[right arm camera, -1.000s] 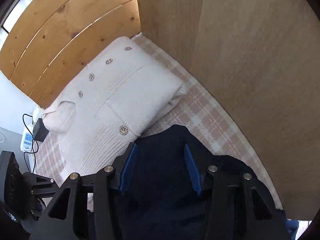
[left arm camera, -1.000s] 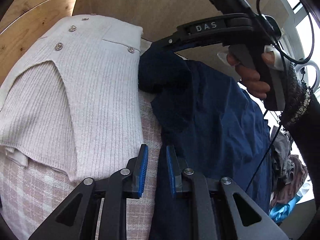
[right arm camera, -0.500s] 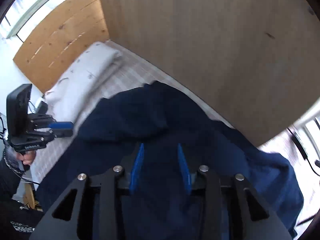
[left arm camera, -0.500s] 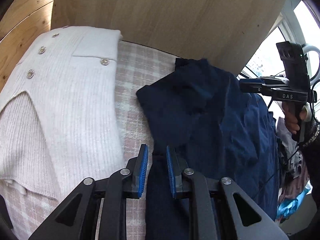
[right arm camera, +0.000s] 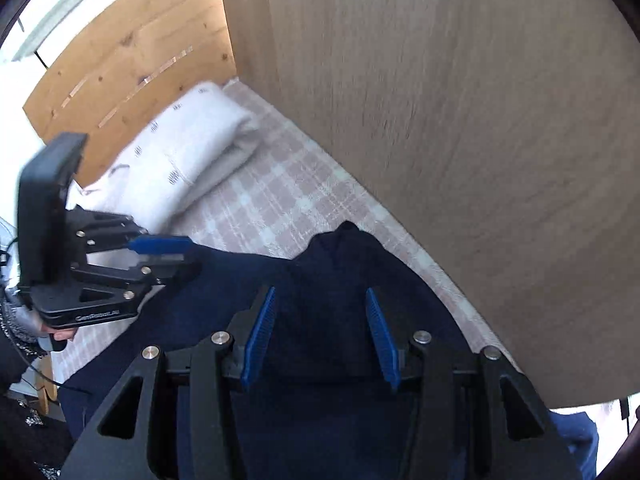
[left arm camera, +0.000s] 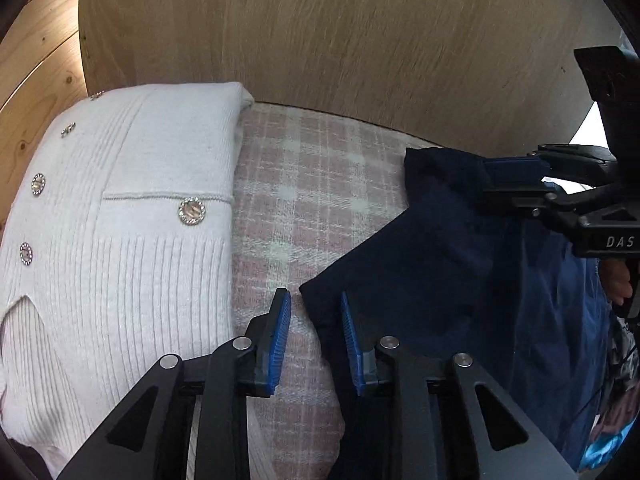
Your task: Fold clothes
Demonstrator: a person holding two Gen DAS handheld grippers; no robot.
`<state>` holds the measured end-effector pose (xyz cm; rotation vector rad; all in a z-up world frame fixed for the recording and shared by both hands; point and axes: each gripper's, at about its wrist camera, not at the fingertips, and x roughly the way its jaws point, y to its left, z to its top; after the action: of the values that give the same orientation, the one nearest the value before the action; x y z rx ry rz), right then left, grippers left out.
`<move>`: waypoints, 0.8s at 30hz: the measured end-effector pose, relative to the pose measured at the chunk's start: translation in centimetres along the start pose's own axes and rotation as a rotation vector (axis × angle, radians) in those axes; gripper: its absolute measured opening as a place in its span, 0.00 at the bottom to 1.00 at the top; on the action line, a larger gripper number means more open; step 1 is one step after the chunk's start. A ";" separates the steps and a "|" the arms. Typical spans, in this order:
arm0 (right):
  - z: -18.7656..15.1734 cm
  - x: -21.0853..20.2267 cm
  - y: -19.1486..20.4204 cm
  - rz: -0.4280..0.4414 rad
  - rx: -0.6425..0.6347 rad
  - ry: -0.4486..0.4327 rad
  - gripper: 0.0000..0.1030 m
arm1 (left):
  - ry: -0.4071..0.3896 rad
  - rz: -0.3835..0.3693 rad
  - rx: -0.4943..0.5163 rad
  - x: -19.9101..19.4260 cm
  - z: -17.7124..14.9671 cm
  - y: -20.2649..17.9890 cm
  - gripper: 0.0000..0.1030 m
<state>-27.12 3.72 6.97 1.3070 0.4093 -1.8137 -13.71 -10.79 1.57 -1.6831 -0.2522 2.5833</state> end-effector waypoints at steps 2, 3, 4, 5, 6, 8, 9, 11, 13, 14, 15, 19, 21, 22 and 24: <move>0.2 0.4 0.3 -0.012 -0.005 0.015 0.11 | -0.016 0.016 0.037 0.2 -0.1 -0.6 0.24; 0.3 0.1 0.4 -0.017 -0.014 0.008 0.06 | -0.025 0.021 0.056 0.3 -0.3 -0.9 0.23; 0.4 -0.3 0.6 -0.023 -0.024 0.002 0.06 | -0.034 0.026 0.075 0.3 -0.4 -1.2 0.14; 0.5 -0.6 0.7 -0.029 -0.033 -0.005 0.06 | -0.042 0.022 0.082 0.3 -0.5 -1.3 0.04; 0.8 -1.1 1.1 -0.037 -0.047 -0.017 0.06 | -0.047 0.002 0.069 0.1 -0.5 -1.2 0.04; 1.7 -2.2 2.1 -0.053 -0.082 -0.049 0.05 | -0.068 -0.041 0.034 -0.7 -0.6 -0.5 0.04; 2.4 -2.7 2.6 -0.061 -0.101 -0.066 0.05 | -0.091 -0.057 0.004 -1.6 -0.7 0.0 0.04; 4.1 -3.4 3.6 -0.074 -0.131 -0.091 0.05 | -0.164 -0.080 -0.067 -4.0 -1.1 1.5 0.04; 6.2 -3.0 4.8 -0.057 -0.153 -0.116 0.05 | -0.239 -0.098 -0.130 -6.8 -2.0 3.0 0.04; 7.2 -2.6 5.5 -0.045 -0.166 -0.127 0.05 | -0.272 -0.108 -0.158 -8.0 -2.5 3.7 0.04; 8.1 -2.1 6.3 -0.028 -0.183 -0.139 0.06 | -0.294 -0.116 -0.178 -9.0 -3.0 4.3 0.04; 10.3 1.0 9.5 -0.004 -0.273 -0.149 0.05 | -0.329 -0.087 -0.191 -10.5 -4.5 5.5 0.04; 10.5 2.4 10.4 0.020 -0.284 -0.148 0.06 | -0.315 -0.101 -0.204 -10.1 -4.8 6.1 0.04; 10.5 2.8 10.7 0.040 -0.279 -0.152 0.05 | -0.310 -0.111 -0.211 -9.8 -4.9 6.4 0.04; 10.3 3.3 10.8 0.069 -0.263 -0.160 0.06 | -0.303 -0.123 -0.212 -9.2 -5.2 6.4 0.04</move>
<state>-25.37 -11.12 10.34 0.9766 0.4906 -1.7265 -4.93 -17.71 6.79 -1.2703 -0.6405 2.7896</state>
